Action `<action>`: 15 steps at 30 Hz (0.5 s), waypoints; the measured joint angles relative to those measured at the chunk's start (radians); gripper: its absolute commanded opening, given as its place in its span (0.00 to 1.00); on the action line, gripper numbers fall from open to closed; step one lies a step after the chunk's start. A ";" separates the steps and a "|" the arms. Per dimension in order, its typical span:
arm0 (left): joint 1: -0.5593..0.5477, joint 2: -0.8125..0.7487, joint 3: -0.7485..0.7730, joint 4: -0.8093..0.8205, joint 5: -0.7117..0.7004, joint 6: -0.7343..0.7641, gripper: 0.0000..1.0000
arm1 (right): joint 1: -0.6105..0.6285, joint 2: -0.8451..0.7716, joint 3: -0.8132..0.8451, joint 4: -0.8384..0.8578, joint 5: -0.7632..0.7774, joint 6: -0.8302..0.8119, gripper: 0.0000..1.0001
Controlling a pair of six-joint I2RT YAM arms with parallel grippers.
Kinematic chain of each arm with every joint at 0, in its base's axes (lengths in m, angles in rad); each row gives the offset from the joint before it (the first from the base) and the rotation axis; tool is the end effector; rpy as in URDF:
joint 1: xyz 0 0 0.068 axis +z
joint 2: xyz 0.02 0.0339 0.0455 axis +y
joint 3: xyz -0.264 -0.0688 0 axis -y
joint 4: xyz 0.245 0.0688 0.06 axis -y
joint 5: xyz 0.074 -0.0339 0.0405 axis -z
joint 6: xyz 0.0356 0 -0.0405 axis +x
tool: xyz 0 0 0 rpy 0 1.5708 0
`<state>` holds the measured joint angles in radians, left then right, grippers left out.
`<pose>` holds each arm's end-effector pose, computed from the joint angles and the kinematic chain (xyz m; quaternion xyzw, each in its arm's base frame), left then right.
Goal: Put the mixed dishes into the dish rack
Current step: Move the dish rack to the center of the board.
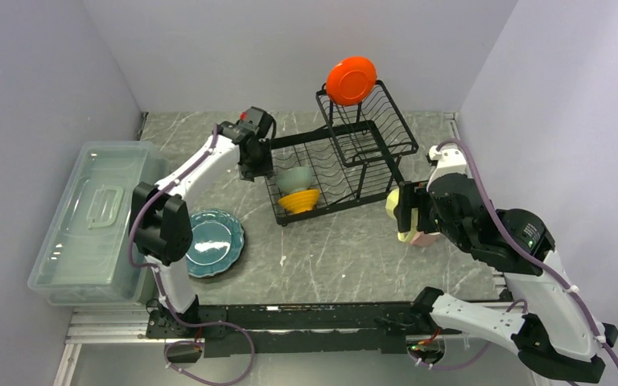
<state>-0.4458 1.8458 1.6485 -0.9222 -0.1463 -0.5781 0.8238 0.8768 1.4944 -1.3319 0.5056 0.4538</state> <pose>0.3553 -0.1641 0.2801 -0.0806 0.9688 -0.0472 0.2294 0.0776 0.0584 0.4383 -0.0599 0.8849 0.0571 0.4585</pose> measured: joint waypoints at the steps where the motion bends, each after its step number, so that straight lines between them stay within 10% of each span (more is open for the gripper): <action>1: -0.017 -0.011 -0.013 0.002 -0.009 -0.011 0.50 | 0.000 -0.002 -0.006 0.002 -0.002 0.000 0.49; 15: -0.117 0.002 -0.070 0.010 -0.063 -0.097 0.50 | 0.000 -0.013 -0.019 0.010 -0.018 0.000 0.49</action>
<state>-0.5632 1.8477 1.5784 -0.9127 -0.2092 -0.6750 0.8238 0.8642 1.4757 -1.3224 0.4881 0.4538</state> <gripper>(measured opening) 0.500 0.821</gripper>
